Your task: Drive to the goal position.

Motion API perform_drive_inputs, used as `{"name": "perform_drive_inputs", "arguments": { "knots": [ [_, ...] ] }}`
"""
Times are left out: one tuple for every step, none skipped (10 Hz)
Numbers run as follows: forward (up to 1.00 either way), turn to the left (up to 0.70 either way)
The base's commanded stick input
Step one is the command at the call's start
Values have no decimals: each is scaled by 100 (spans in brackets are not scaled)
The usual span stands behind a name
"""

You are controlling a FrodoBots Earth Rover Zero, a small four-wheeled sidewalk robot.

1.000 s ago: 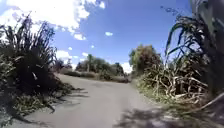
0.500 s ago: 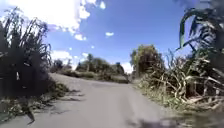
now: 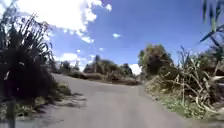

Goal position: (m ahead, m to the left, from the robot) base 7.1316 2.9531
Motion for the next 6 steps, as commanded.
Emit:
{"name": "perform_drive_inputs", "arguments": {
  "knots": [
    [85, 0],
    [85, 0],
    [85, 0],
    [85, 0],
    [85, 0],
    [85, 0]
  ]
}}
